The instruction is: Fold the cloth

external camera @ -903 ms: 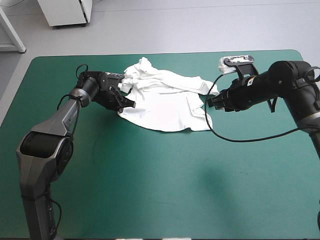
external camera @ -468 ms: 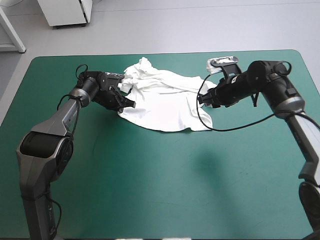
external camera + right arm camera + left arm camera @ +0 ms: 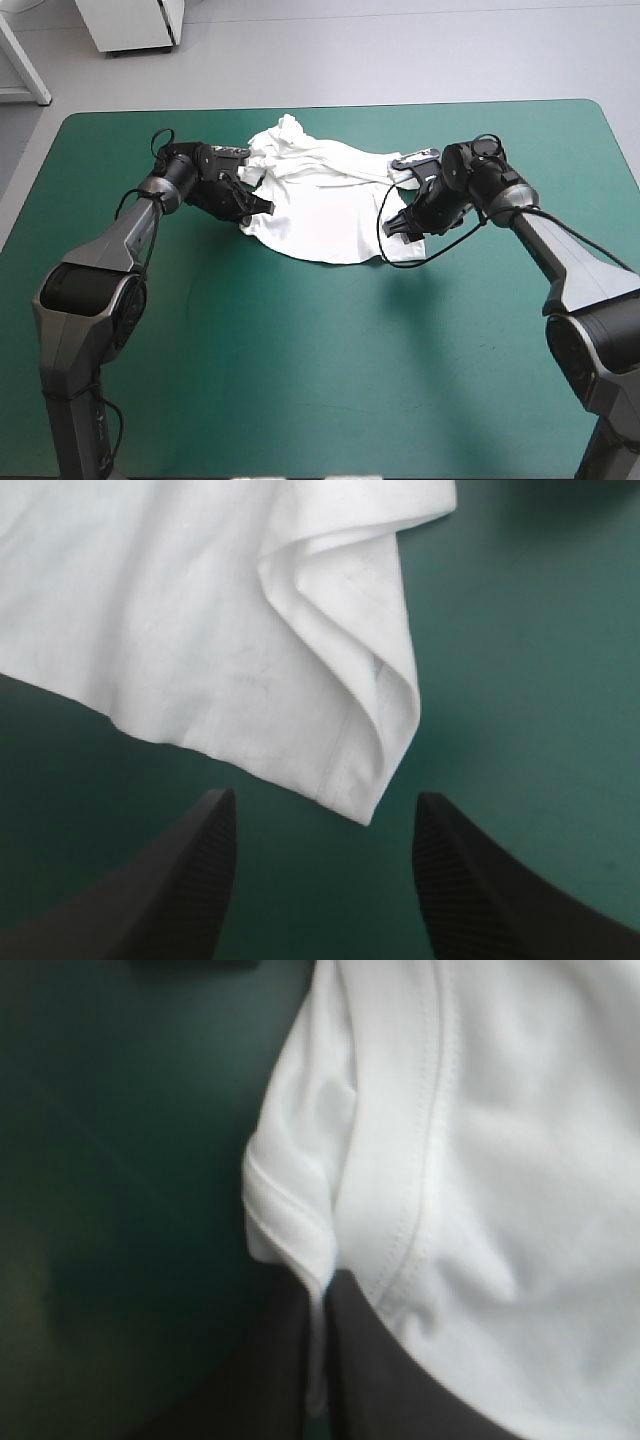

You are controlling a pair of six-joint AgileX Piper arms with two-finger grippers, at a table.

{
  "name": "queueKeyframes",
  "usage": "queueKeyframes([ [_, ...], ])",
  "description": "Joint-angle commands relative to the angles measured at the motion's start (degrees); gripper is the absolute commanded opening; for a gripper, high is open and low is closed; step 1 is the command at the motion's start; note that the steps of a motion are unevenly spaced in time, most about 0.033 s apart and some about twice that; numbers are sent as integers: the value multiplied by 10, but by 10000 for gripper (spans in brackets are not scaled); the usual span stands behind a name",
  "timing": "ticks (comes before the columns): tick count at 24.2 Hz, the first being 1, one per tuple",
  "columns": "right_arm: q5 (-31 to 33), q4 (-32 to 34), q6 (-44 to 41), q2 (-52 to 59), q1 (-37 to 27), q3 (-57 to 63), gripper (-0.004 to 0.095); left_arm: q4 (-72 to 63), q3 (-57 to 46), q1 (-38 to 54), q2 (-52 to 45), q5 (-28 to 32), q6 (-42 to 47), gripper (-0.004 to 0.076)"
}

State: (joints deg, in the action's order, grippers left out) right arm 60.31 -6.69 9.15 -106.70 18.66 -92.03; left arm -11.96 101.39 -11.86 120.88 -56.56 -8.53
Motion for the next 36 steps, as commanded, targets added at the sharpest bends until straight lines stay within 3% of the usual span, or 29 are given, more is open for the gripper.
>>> queueKeyframes([
  [1,1,-9,0,16,0,-14,531,-25,12,-3,-34,1,-5,-9],
  [10,10,8,-30,-45,22,-14,529,-26,12,-3,-35,-1,-5,-9],
  [12,17,10,-39,-60,31,-14,482,-31,12,-3,-35,-1,-5,-9],
  [15,18,5,-83,-86,34,-14,220,-38,12,-3,-35,0,-6,-9],
  [17,22,5,-83,-90,34,-14,-24,-44,12,-3,-35,0,-8,-9],
  [25,31,15,-80,-27,34,-30,-19,-45,93,-3,-73,-49,-22,-9],
  [36,34,46,-76,144,34,-174,-19,-52,334,-3,-145,-173,-24,-9],
])
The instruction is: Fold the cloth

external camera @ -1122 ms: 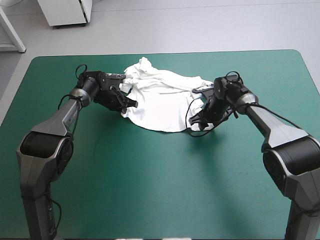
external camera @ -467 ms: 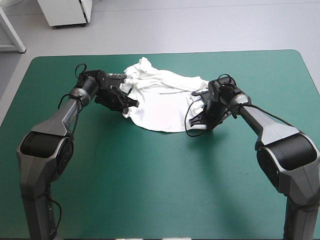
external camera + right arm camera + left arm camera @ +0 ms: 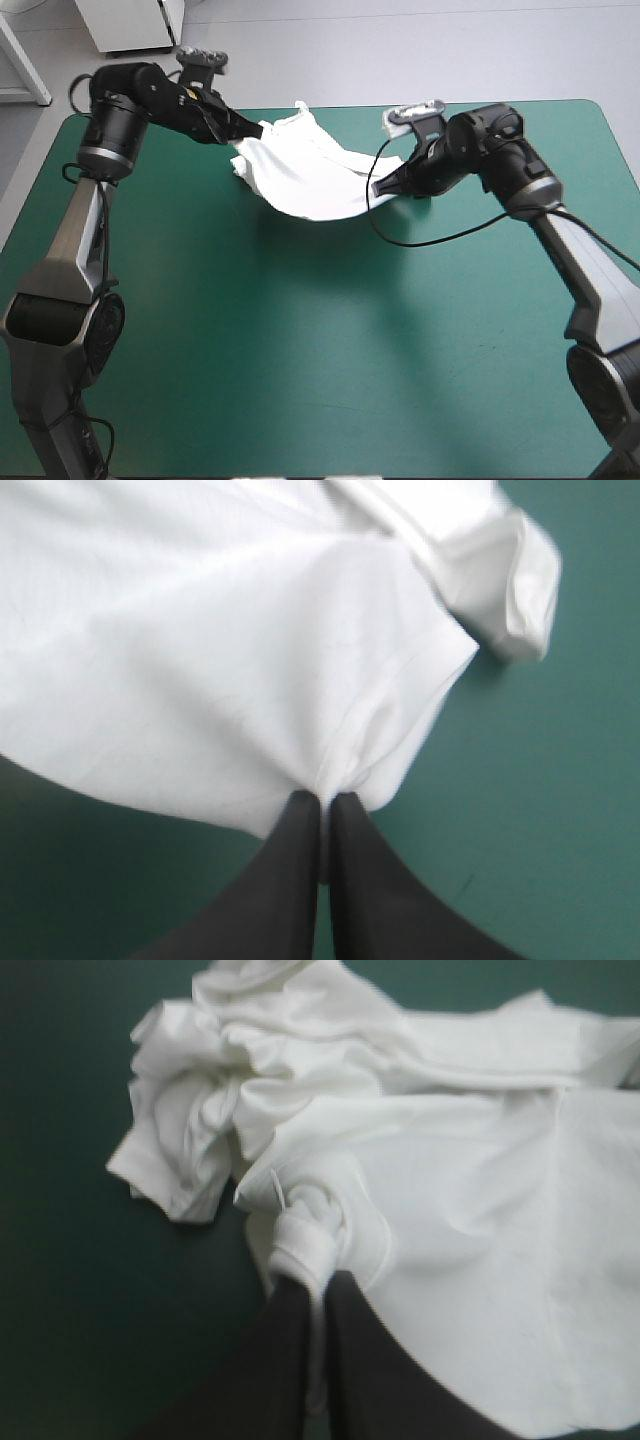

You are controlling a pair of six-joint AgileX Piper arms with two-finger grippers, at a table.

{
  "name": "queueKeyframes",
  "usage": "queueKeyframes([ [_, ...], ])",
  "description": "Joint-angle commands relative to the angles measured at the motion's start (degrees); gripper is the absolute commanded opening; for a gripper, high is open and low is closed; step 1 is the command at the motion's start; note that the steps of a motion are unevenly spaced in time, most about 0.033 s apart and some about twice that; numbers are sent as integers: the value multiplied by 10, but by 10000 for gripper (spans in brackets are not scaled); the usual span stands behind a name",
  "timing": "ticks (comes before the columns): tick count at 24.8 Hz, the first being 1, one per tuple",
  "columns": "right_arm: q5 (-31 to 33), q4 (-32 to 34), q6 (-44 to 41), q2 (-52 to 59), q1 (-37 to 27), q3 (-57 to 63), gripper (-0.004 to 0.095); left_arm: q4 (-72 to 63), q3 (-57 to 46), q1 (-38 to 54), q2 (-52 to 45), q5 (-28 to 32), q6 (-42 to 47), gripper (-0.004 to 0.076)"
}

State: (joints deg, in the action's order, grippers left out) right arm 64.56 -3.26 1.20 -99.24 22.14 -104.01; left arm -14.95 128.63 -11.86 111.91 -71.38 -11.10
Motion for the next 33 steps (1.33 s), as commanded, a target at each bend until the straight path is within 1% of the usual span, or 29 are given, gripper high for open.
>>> queueKeyframes([
  [1,-9,14,4,82,-1,-69,-19,-27,79,-3,-65,-24,3,-9],
  [7,-11,18,5,156,-1,-192,-19,-73,179,-3,-117,-22,0,-9],
  [10,-11,18,27,180,-1,-253,-19,-98,226,-3,-144,-20,-2,-9],
  [14,-15,-3,57,201,-1,-329,-19,-147,271,-3,-184,-6,-43,-9],
  [17,-34,-23,78,212,-1,-386,-18,-190,291,-3,-218,39,-68,-9],
  [21,-95,-70,120,215,-1,-452,-19,-233,298,-3,-271,136,-108,-9],
  [22,-126,-92,134,215,-1,-479,-19,-249,298,-3,-292,177,-125,-9],
  [23,-140,-97,138,215,-1,-491,-19,-255,298,-3,-301,199,-135,-9],
  [24,-159,-101,144,215,-1,-507,-19,-271,298,-3,-315,233,-152,-9],
  [26,-171,-105,147,215,-1,-511,-19,-292,298,-3,-325,269,-167,-9],
  [30,-174,-108,156,208,-1,-510,-19,-322,298,-3,-317,273,-172,-9],
  [33,-176,-103,156,188,-1,-510,-19,-326,298,-3,-285,285,-172,-9],
])
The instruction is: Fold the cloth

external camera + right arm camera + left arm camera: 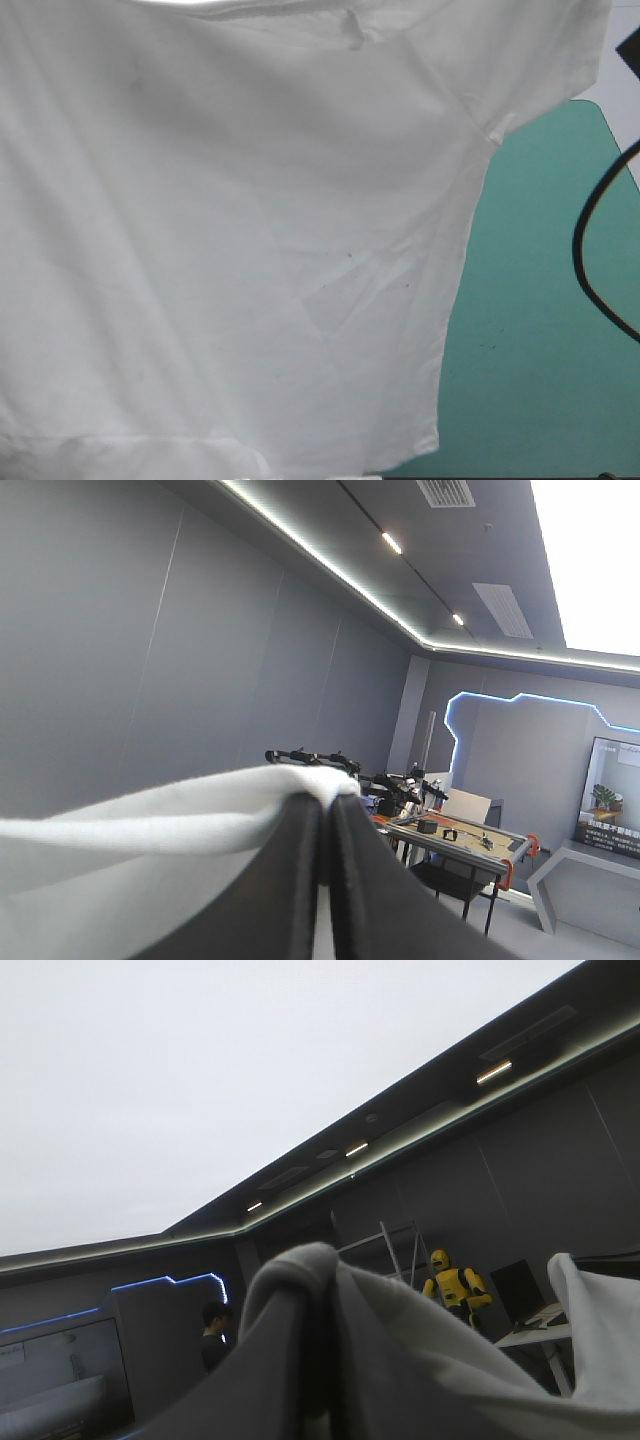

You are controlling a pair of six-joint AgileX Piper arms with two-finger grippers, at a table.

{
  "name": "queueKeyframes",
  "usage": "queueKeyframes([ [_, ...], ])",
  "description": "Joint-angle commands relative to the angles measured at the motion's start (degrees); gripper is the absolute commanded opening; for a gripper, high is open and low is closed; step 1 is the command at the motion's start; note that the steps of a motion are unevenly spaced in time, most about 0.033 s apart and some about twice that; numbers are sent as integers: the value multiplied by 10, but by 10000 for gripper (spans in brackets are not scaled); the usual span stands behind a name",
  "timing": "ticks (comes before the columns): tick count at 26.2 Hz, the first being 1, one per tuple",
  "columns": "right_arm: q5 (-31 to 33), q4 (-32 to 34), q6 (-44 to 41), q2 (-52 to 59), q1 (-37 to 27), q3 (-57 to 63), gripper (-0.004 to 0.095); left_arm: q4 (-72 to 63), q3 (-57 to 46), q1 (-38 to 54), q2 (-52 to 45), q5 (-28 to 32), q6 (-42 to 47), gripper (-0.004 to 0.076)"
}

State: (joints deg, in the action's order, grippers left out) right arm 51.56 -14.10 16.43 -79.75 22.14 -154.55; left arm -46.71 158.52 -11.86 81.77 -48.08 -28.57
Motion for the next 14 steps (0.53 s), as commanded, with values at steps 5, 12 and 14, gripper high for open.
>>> queueKeyframes([
  [5,-28,82,-41,-75,-1,-4,-19,21,-1,-3,94,61,2,-9],
  [12,24,216,-136,-180,-2,2,-19,83,-1,-3,212,57,2,-9],
  [14,35,238,-151,-222,-4,2,-19,90,-1,-3,250,57,2,-9],
])
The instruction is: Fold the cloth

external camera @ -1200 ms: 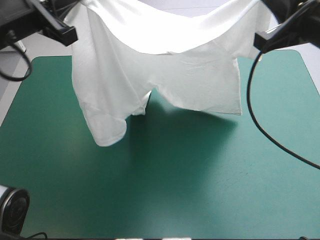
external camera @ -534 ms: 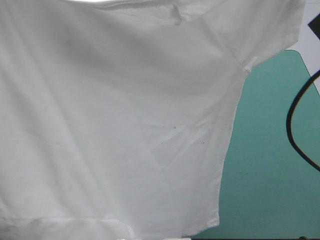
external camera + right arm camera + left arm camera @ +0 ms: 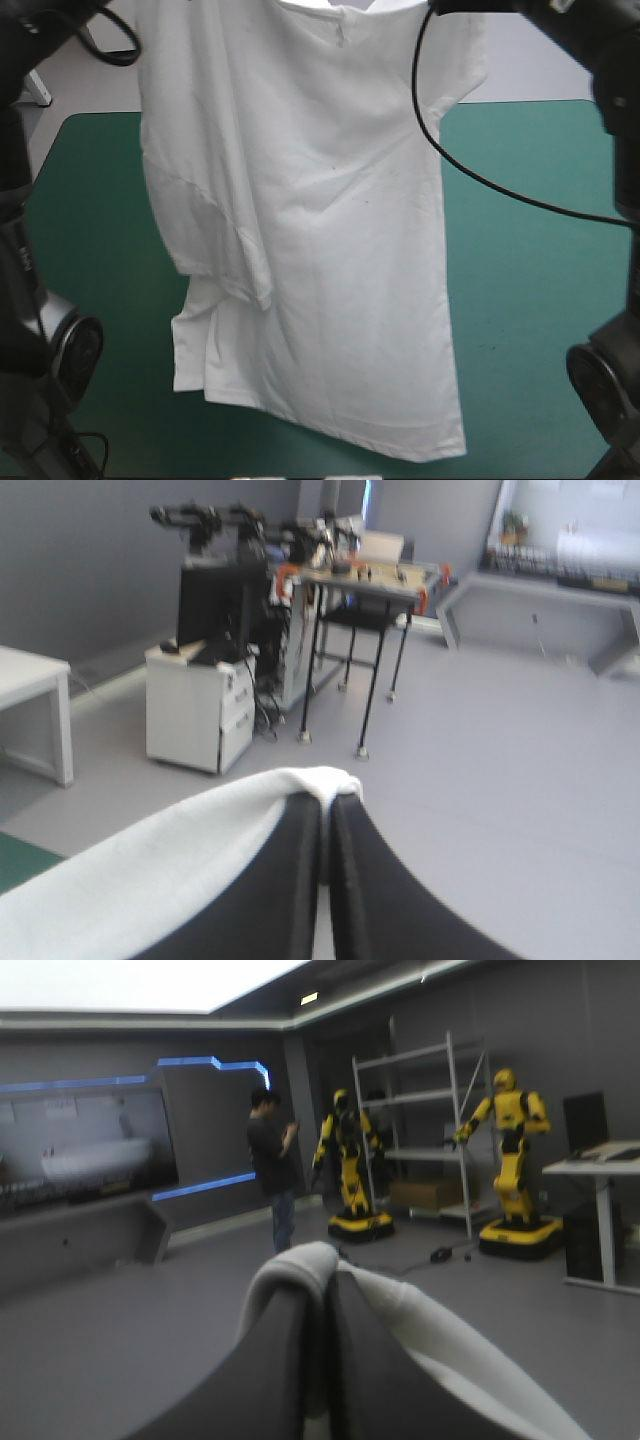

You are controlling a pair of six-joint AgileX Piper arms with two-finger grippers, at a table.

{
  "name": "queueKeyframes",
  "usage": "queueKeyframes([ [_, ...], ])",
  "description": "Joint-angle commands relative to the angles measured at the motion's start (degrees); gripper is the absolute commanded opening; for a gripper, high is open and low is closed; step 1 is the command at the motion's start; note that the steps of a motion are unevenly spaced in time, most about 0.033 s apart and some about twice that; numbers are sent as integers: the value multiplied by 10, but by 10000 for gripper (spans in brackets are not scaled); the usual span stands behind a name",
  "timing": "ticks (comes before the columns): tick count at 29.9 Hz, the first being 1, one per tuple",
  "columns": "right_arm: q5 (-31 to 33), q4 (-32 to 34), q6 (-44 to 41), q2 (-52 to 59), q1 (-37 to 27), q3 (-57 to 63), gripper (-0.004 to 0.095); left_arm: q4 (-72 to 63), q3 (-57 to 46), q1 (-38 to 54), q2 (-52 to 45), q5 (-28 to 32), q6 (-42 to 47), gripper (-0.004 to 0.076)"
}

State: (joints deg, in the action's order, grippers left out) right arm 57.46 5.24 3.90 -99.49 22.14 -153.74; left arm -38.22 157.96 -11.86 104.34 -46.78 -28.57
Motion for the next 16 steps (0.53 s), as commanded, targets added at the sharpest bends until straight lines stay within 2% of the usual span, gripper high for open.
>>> queueKeyframes([
  [1,-18,51,-35,-46,-9,-6,-19,11,5,-3,47,44,2,-9],
  [7,21,37,-95,-180,-55,-6,-19,15,5,-3,166,45,2,-9],
  [11,53,1,-89,-252,-71,-7,-19,16,5,-3,226,47,0,-9],
  [16,58,-29,-87,-308,-79,-7,-19,20,5,-3,290,47,-2,-9],
])
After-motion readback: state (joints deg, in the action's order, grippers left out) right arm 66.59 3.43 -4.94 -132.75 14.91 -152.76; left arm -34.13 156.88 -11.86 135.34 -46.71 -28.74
